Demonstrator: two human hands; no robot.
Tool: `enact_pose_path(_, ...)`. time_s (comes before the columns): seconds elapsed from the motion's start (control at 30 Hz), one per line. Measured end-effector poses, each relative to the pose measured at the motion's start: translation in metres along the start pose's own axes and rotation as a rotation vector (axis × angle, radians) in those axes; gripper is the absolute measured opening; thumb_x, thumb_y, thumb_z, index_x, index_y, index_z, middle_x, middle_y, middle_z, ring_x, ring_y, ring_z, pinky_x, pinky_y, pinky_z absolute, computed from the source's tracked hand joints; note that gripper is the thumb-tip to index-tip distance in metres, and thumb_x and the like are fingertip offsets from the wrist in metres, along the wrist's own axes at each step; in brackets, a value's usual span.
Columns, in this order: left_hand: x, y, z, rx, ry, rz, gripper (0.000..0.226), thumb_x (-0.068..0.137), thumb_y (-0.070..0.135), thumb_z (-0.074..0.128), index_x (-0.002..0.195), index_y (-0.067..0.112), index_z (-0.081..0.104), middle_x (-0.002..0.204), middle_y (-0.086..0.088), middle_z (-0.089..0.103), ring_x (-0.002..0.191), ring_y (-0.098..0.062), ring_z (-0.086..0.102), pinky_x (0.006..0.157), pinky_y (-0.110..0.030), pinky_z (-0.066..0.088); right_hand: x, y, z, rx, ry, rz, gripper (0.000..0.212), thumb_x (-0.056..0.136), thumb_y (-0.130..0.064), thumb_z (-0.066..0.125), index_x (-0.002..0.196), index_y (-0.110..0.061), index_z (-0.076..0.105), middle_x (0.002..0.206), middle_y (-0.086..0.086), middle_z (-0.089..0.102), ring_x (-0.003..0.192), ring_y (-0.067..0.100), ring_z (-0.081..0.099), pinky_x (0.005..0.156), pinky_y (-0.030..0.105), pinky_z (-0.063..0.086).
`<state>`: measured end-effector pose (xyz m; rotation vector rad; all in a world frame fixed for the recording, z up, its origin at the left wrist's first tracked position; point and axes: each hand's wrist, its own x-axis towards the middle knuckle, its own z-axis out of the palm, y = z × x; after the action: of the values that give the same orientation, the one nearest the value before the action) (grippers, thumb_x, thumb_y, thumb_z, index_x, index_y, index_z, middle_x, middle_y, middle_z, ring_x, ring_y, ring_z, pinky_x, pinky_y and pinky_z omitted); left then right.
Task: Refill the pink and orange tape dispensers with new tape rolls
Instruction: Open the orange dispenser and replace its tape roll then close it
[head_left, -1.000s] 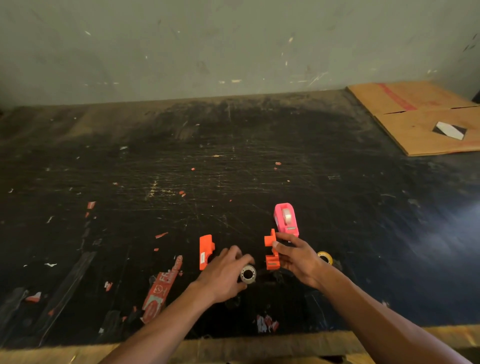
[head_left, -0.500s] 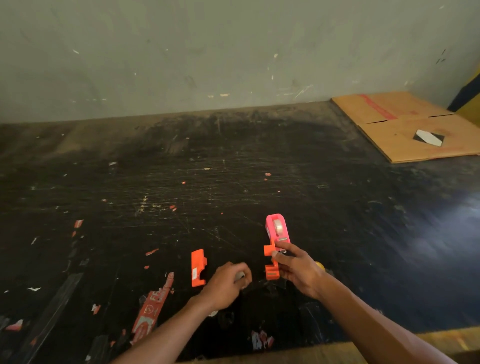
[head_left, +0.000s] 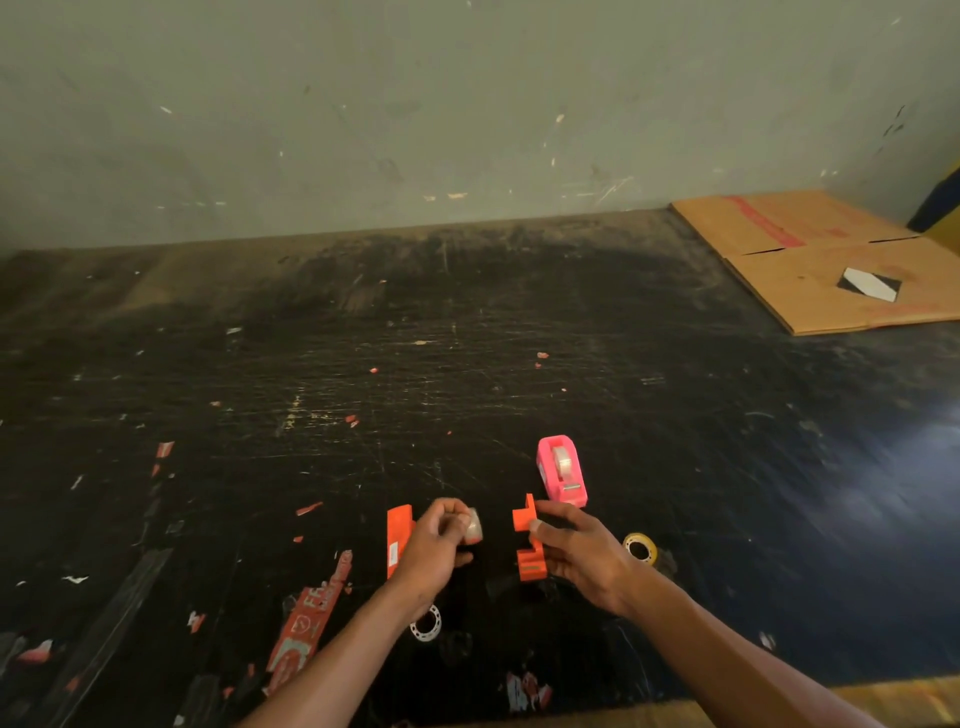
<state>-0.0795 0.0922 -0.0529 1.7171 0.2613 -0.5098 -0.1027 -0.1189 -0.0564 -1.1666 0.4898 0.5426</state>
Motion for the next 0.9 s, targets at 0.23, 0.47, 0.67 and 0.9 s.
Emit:
enact_pose_path(0.23,0.002,0.005,0.004,0.149,0.057,0.125,0.015,0.106,0.018,0.047,0.106,0.026,0.060,0.118,0.009,0.061,0.109,-0.012,0.058,0.092,-0.034,0.052,0.001,-0.002,0.003,0.008,-0.018,0.011,0.047,0.096,-0.007,0.060,0.141,-0.018,0.049,0.129,0.016,0.062,0.114,0.033,0.064,0.088,0.046,0.058)
enact_pose_path(0.47,0.007,0.006,0.007,-0.087,0.145,-0.018,0.012,0.104,0.016,0.049,0.104,0.021,0.060,0.104,-0.009,0.065,0.102,-0.023,0.064,0.091,-0.045,0.057,0.001,0.000,0.003,0.011,-0.019,0.004,0.045,0.097,-0.006,0.060,0.139,-0.017,0.050,0.124,0.015,0.064,0.109,0.031,0.066,0.085,0.044,0.059)
enact_pose_path(0.67,0.007,0.010,0.011,-0.384,0.054,-0.229,0.014,0.104,0.007,0.048,0.108,0.014,0.060,0.110,-0.014,0.063,0.105,-0.028,0.063,0.091,-0.057,0.057,0.002,0.003,0.003,-0.029,-0.017,0.017,0.044,0.095,-0.007,0.062,0.137,-0.017,0.052,0.125,0.016,0.066,0.115,0.034,0.065,0.094,0.048,0.057)
enact_pose_path(0.9,0.008,0.014,0.017,-0.382,-0.005,-0.197,0.031,0.094,-0.009,0.056,0.120,0.007,0.056,0.114,-0.019,0.064,0.109,-0.032,0.066,0.095,-0.054,0.055,0.004,0.007,0.005,-0.077,-0.024,0.031,0.040,0.094,-0.010,0.064,0.133,-0.018,0.055,0.124,0.019,0.068,0.116,0.035,0.066,0.102,0.054,0.053)
